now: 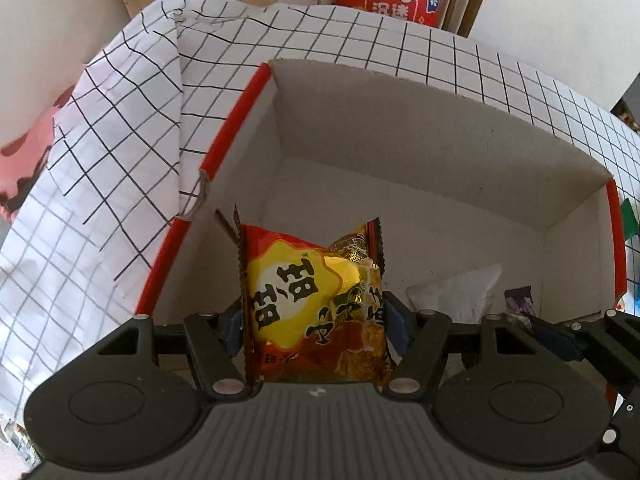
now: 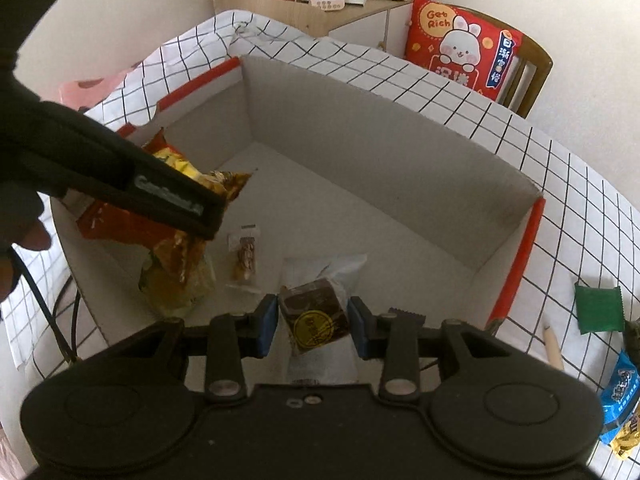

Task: Organize snacks
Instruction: 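Open both tools to drop the chip bag and chocolate into the box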

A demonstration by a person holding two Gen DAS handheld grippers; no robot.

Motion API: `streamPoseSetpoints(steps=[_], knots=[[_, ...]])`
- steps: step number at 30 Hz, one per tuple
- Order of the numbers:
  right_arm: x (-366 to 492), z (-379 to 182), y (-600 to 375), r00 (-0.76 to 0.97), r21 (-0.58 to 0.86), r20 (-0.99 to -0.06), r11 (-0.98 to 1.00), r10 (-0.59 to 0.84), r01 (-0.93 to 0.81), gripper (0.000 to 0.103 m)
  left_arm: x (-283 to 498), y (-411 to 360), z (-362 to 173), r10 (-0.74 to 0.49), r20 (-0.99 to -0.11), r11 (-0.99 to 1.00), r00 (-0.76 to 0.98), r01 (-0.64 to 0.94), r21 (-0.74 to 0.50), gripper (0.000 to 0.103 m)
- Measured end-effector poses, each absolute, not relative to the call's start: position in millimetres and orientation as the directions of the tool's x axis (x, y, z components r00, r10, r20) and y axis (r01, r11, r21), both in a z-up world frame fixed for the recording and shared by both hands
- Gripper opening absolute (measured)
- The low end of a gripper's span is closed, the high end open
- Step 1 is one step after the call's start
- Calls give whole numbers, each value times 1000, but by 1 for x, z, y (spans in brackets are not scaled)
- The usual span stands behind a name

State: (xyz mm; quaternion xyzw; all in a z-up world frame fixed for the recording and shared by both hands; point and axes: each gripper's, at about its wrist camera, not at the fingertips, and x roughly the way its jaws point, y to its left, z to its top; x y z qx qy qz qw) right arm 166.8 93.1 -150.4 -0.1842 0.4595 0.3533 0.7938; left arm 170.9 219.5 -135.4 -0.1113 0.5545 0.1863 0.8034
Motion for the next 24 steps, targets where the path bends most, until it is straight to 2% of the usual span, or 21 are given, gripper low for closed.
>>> streamPoseSetpoints(steps=[9,15,17,20,21,22,24], knots=[[169,-155,94,322,31,-866,683,383,-730,39,170,223,-139,130,-938,898,323,-439,-27,73],[165,-152,91,313,46,-860,671,404,-740,48,165,226,-136,127,-929,890,348,-454,-49,80],[162,-150,90,316,48,-855,670,411,-741,50,162,226,-132,124,-923,887,366,-458,-63,85],[159,-145,87,320,58,-846,670,426,-740,53,156,226,-124,123,-914,882,386,-464,-77,86],[158,-142,85,323,61,-841,670,433,-740,56,154,226,-121,127,-910,881,394,-466,-79,86],[157,-139,83,329,63,-836,673,439,-737,64,152,226,-118,130,-907,882,402,-465,-80,86],[154,-132,78,340,75,-822,678,457,-731,70,147,226,-112,130,-898,882,420,-463,-89,87]])
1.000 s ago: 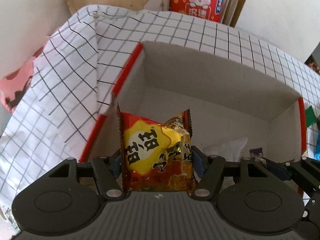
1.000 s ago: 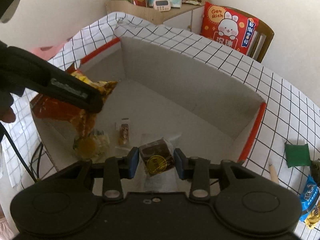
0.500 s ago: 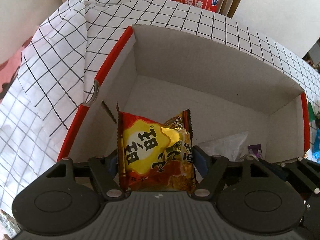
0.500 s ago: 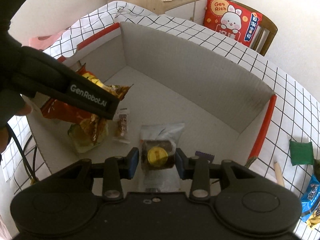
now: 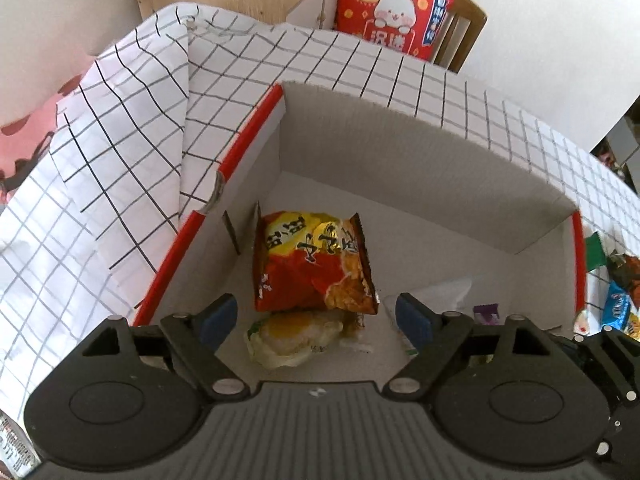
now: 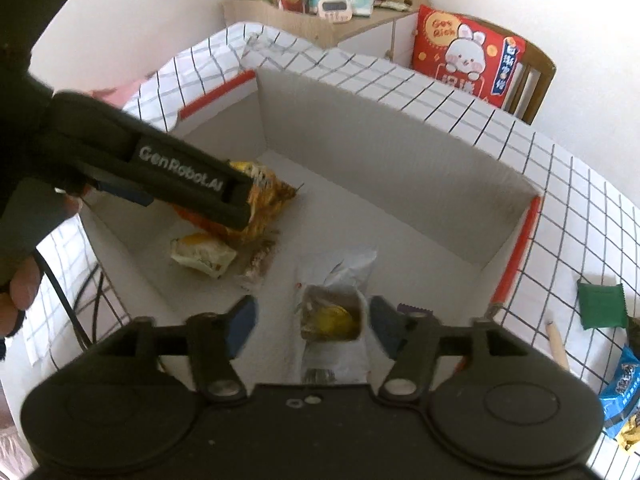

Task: Organize snacks
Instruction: 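Open both tools to drop the chip bag and chocolate into the box, then move both tools back from the box toward the snack pile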

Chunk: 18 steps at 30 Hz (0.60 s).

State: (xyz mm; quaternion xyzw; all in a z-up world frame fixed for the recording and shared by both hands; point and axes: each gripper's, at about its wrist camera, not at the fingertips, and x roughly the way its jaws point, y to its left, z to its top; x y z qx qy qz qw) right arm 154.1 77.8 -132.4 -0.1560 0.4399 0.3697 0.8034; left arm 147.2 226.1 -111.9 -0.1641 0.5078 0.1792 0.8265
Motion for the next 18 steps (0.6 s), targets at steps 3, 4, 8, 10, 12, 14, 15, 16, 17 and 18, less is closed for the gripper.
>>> streamPoseSetpoints(steps=[3,4,8,10,12,14,15,16,17,18], knots=[[152,-123,68,346,90,-809,682,475,-726,70,140,223,-100,137,-883,883,449,-460,-97,87],[151,-119,65,348,97,-804,684,482,-723,71,138,222,-96,140,-877,884,459,-457,-98,88],[147,-103,50,357,128,-776,684,520,-718,76,128,216,-82,142,-857,888,495,-446,-110,90],[144,-95,43,362,139,-763,683,536,-717,79,125,211,-76,143,-848,891,511,-439,-114,90],[142,-87,36,369,151,-747,681,553,-716,81,121,205,-68,140,-837,896,529,-427,-120,90],[139,-80,30,375,160,-732,680,568,-716,82,118,198,-61,138,-826,901,547,-416,-125,90],[138,-77,26,379,164,-726,679,574,-716,84,116,194,-57,135,-819,904,558,-408,-129,91],[135,-73,22,383,166,-719,678,580,-716,85,114,190,-52,133,-811,907,570,-400,-132,93],[133,-70,18,389,167,-711,679,585,-715,86,113,187,-49,130,-805,910,578,-392,-135,97],[131,-67,14,394,168,-705,680,589,-714,87,112,182,-45,127,-798,914,590,-382,-136,98]])
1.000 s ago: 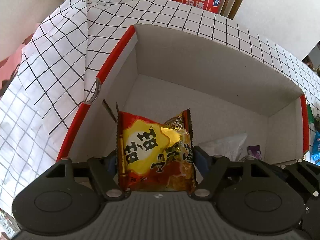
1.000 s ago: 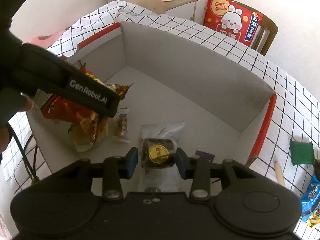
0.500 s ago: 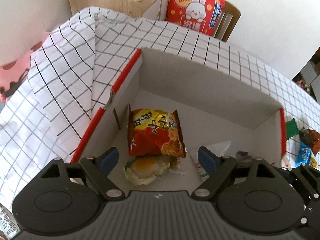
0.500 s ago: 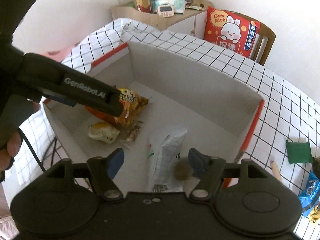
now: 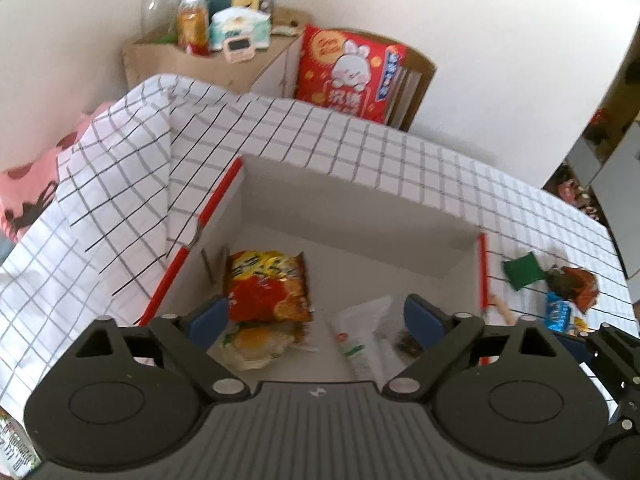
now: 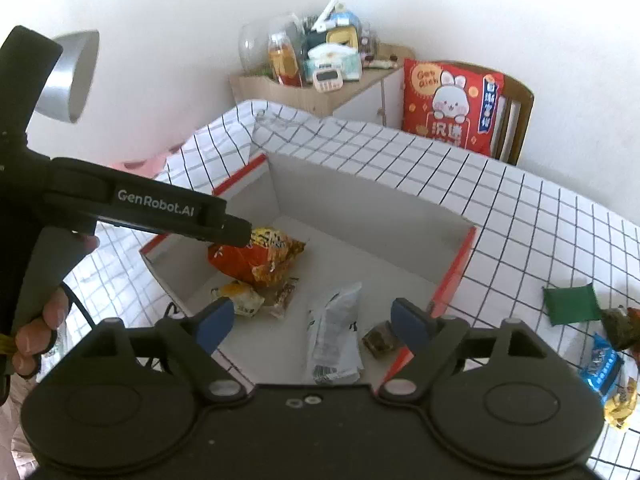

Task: Organize snacks
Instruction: 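Move both tools back from the box toward the snack pile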

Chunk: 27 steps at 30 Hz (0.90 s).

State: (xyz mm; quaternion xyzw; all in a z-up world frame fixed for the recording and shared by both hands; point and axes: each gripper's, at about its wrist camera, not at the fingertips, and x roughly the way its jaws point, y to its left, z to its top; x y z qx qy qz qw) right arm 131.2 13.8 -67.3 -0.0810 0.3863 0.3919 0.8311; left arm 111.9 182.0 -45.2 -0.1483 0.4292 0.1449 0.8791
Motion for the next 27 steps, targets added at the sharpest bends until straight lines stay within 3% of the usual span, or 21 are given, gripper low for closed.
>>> streamPoseSetpoints(steps=[7,9,27], knots=[[124,-49,-28,438,197,-649,694,622,-693,95,108,144,-24,82,-756,935,649,-312,-166,101],[122,-45,-44,463,201,-629,706,624,-679,102,109,131,-21,67,-749,942,659,-289,-170,101],[156,-64,-212,568,125,-670,827,478,-548,102,164,-32,-39,-50,-768,979,639,-121,-164,102]])
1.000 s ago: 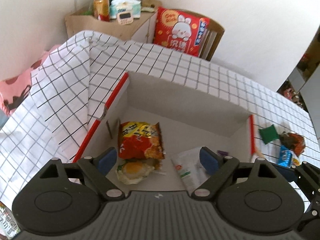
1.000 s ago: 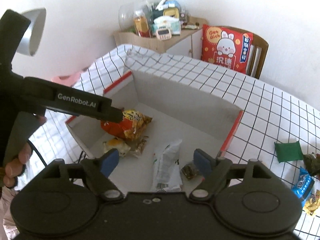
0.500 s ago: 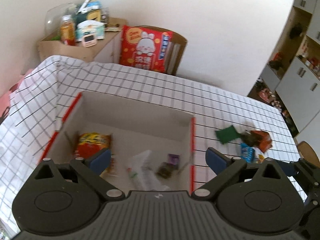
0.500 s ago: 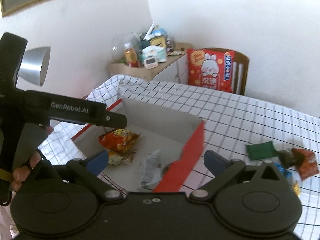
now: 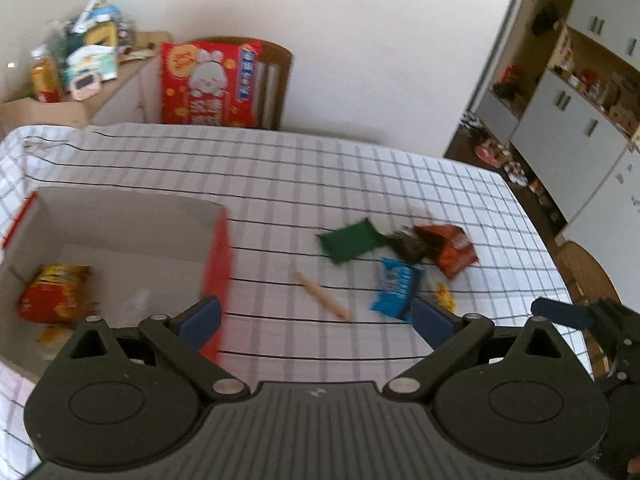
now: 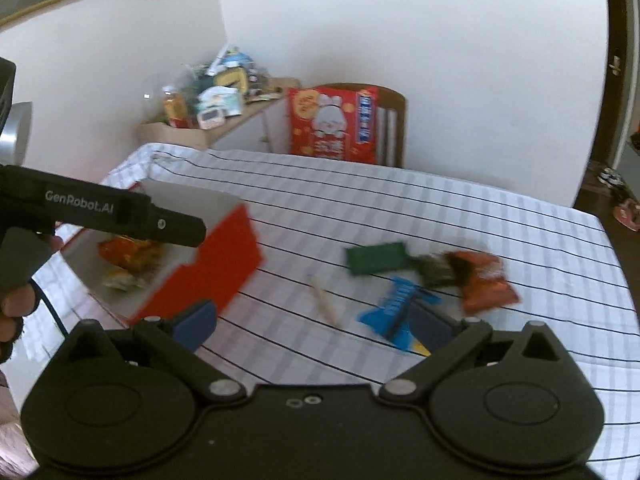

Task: Organize snacks
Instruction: 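Move both tools back from the box toward the snack pile, then grasp the blue chocolate packet with the left tool while the right tool grasps the yellow packet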

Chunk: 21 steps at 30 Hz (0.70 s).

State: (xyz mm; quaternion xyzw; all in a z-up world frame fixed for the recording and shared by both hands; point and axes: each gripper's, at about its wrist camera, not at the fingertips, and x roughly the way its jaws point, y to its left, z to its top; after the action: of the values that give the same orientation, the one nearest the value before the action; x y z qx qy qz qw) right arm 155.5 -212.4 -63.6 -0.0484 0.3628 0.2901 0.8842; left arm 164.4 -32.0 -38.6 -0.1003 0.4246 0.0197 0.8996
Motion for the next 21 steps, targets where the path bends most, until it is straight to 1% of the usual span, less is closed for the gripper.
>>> streamPoseSetpoints(steps=[5,9,16,21], knots=[[171,-76,-248,563,97,-694,833,449,-544,101,191,-75,-55,-62,-787,987,614,-81,-141,102],[186,-96,-267,541,84,-724,833,429,-547,98,217,-98,-71,-45,-813,991,580,-78,-110,102],[214,-132,-282,505,81,-764,836,401,-543,85,257,-124,-107,21,-855,994,518,-105,-39,101],[228,-150,-279,495,66,-770,822,402,-565,81,280,-132,-126,47,-871,994,490,-113,-10,101]])
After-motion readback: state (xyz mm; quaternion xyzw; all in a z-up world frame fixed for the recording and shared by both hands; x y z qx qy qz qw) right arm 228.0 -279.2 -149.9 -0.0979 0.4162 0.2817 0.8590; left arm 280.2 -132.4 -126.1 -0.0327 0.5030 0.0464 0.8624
